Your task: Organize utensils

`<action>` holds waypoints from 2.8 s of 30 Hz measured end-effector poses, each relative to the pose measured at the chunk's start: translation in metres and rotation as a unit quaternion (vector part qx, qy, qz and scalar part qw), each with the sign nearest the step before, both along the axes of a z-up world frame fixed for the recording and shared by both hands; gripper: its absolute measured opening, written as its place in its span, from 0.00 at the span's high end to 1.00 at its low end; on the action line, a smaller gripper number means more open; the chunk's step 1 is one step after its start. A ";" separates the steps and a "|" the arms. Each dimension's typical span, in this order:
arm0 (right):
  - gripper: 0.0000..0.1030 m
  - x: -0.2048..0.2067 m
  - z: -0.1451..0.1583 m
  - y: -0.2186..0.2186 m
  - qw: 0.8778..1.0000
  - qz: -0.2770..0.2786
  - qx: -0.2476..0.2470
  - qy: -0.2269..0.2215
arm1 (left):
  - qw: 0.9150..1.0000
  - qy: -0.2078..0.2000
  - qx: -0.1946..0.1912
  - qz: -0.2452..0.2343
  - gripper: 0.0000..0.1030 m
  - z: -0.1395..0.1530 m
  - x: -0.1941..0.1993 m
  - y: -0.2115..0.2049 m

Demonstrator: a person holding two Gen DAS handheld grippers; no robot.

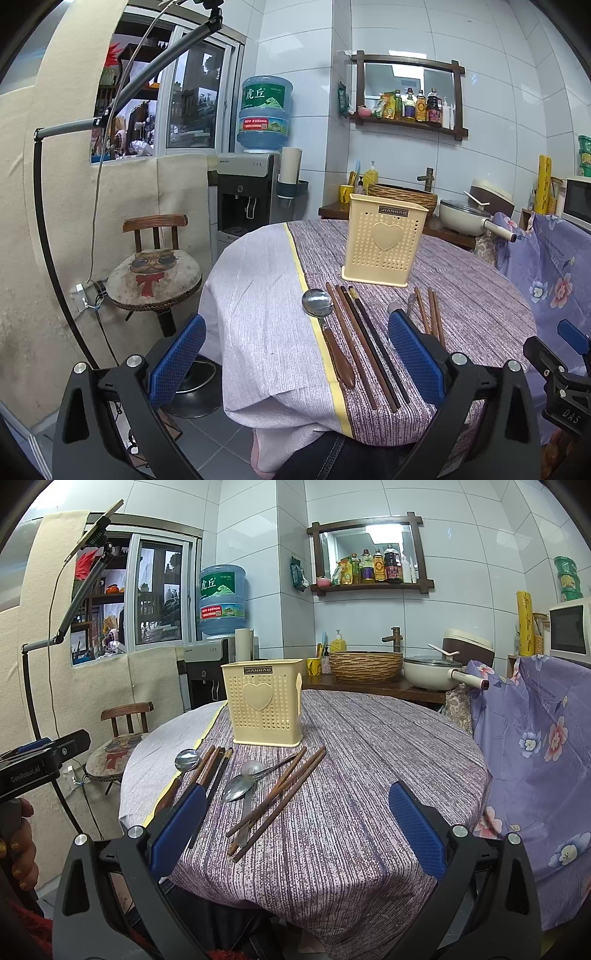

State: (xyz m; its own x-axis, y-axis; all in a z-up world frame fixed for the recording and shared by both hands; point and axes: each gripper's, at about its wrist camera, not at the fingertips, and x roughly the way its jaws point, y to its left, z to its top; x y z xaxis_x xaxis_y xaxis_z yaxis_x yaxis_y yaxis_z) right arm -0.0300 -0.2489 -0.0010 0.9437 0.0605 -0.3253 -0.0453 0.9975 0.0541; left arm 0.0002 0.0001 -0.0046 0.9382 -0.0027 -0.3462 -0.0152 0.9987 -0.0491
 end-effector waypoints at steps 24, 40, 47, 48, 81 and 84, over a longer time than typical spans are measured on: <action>0.05 0.000 0.000 0.000 1.000 0.000 0.000 0.001 | 1.000 0.002 0.001 0.000 0.05 -0.001 0.001 0.000; 0.05 -0.001 0.000 0.001 1.000 0.000 0.000 0.001 | 1.000 0.004 0.001 -0.001 0.05 -0.004 0.001 -0.001; 0.05 -0.001 -0.001 -0.001 1.000 0.000 0.000 0.001 | 1.000 0.004 0.001 -0.001 0.05 -0.007 0.000 -0.001; 0.05 -0.001 -0.001 0.000 1.000 0.000 0.000 0.001 | 1.000 0.004 0.001 -0.002 0.05 -0.007 0.000 -0.001; 0.05 0.007 -0.005 0.003 1.000 -0.003 -0.007 0.007 | 1.000 0.023 0.013 0.004 0.05 -0.016 0.005 0.002; 0.05 0.018 -0.009 -0.002 1.000 -0.010 -0.006 0.020 | 0.999 0.043 0.030 -0.004 0.05 -0.019 0.013 0.000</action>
State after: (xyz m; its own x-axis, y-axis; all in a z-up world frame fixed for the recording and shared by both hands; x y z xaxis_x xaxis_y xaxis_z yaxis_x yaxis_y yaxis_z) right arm -0.0123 -0.2513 -0.0100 0.9307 0.0375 -0.3638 -0.0233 0.9988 0.0434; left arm 0.0136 0.0005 -0.0234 0.9050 0.0128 -0.4253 -0.0090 0.9999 0.0110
